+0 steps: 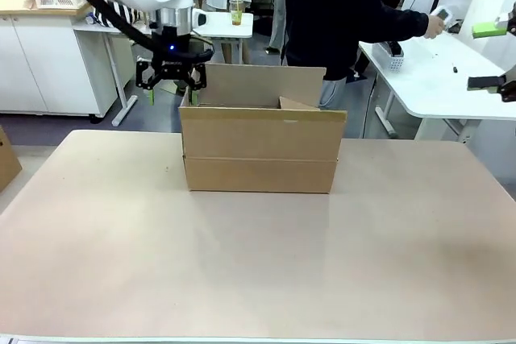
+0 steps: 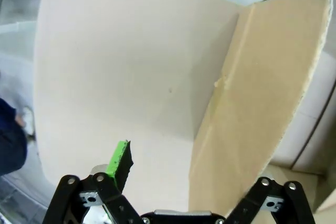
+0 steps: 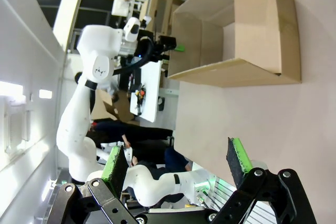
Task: Pack the gift set into the box.
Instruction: Place both hands on the side flaps of the Package Box and spread them outward.
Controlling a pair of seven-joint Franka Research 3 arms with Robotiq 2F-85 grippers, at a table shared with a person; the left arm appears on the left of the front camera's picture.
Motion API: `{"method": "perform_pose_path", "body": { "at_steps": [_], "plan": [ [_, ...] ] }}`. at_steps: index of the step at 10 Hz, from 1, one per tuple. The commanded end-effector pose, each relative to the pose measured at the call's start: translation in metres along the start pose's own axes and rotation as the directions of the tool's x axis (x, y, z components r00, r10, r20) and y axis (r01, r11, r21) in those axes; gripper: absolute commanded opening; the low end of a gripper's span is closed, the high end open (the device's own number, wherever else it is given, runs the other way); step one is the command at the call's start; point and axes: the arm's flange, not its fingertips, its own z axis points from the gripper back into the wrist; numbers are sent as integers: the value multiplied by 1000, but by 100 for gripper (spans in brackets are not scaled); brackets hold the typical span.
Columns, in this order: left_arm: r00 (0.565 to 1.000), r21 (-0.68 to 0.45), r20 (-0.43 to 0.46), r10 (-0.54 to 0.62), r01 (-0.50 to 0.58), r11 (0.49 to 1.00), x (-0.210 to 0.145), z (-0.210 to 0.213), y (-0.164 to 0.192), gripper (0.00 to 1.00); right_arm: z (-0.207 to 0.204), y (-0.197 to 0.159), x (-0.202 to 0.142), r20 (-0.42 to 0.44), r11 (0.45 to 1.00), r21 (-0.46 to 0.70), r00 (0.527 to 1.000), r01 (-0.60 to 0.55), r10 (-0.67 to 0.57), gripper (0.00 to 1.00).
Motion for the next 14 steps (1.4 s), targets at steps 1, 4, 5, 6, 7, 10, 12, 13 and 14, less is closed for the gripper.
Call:
{"method": "perform_pose_path", "body": {
  "at_steps": [1, 4, 5, 6, 7, 10, 12, 13, 14],
  "plan": [
    [1000, -84, -22, 3, -4, 996, -11, -11, 34, 100, -2, 3, 1, 8, 1000, 25, 1000, 5, -5, 100],
    [992, -274, -33, -120, 106, 956, -5, -21, 72, 100, -2, 3, 1, 8, 1000, 25, 1000, 5, -5, 100],
    [987, -338, -42, -158, 135, 932, -3, -26, 80, 100, -2, 3, 1, 8, 1000, 25, 1000, 5, -5, 100],
    [981, -388, -51, -186, 152, 909, 0, -31, 86, 100, -2, 3, 1, 8, 1000, 25, 1000, 5, -5, 100],
    [979, -421, -61, -194, 152, 894, 2, -37, 91, 100, -2, 3, 1, 8, 1000, 25, 1000, 5, -5, 100],
    [981, -476, -90, -172, 109, 872, 5, -53, 111, 100, -2, 3, 1, 8, 1000, 25, 1000, 5, -5, 100],
    [982, -522, -90, -164, 94, 848, 4, -59, 125, 100, -2, 3, 1, 8, 1000, 25, 1000, 5, -5, 100],
    [985, -546, -87, -151, 80, 834, 3, -63, 130, 100, -2, 3, 1, 8, 1000, 25, 1000, 5, -5, 100],
    [983, -576, -85, -161, 83, 813, 3, -68, 134, 100, -2, 3, 1, 8, 1000, 25, 1000, 5, -5, 100]
  ]
}}
